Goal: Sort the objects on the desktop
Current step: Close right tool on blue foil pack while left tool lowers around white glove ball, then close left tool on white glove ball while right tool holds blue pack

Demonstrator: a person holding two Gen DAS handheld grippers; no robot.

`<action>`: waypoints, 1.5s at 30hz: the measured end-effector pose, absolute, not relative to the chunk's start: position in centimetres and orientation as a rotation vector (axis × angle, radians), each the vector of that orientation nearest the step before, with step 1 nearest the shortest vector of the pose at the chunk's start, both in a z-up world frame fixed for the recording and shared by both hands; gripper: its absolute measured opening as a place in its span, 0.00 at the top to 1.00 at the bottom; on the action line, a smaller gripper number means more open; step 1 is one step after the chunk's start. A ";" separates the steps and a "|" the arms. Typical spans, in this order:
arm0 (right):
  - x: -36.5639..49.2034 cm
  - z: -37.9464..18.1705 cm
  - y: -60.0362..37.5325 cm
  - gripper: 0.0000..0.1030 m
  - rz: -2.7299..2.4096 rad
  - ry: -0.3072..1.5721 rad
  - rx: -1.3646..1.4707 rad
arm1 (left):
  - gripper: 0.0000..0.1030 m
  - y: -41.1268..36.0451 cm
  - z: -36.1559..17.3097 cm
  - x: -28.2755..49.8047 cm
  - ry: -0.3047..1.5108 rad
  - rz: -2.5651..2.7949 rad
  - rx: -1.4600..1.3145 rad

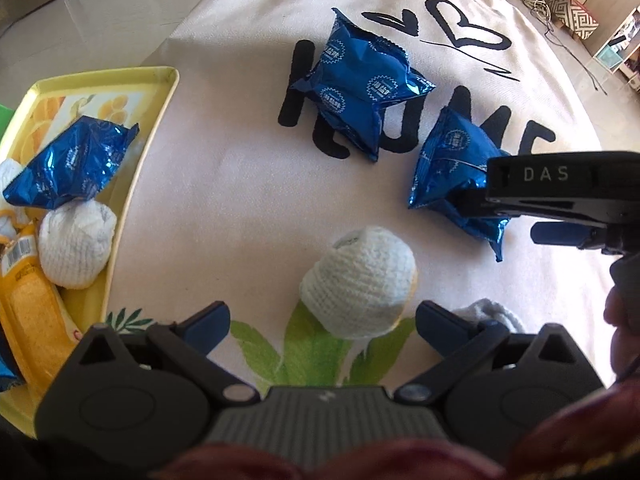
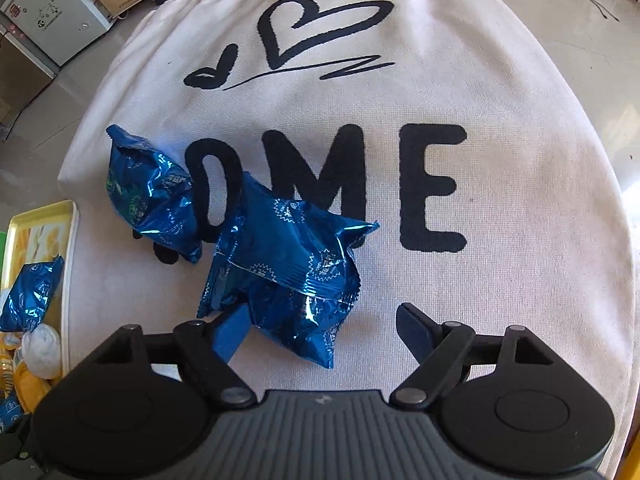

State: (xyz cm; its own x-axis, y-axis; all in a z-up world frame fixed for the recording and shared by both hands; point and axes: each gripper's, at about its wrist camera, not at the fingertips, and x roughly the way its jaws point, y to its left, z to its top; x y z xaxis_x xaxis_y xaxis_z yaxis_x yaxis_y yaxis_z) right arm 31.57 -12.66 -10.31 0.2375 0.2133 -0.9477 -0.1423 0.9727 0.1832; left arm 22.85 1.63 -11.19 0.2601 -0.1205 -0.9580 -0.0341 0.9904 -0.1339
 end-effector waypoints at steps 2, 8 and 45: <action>31.6 -10.0 -13.0 0.21 0.259 1.284 0.072 | 0.00 1.6 -11.4 23.0 1.316 -0.071 -0.172; 31.5 -9.4 -12.5 0.09 0.325 1.237 0.090 | 0.00 0.9 -11.4 22.6 1.307 -0.055 -0.150; 31.1 -10.9 -11.1 0.34 0.217 1.167 0.003 | 0.19 1.5 -13.2 22.5 1.326 0.034 -0.062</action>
State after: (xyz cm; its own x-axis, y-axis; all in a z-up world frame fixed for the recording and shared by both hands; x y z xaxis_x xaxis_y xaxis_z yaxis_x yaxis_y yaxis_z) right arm 31.08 -11.14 -10.87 0.3743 0.1711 -0.9114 -0.1680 0.9791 0.1148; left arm 22.49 1.45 -13.21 0.2420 -0.0108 -0.9702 -0.0599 0.9979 -0.0260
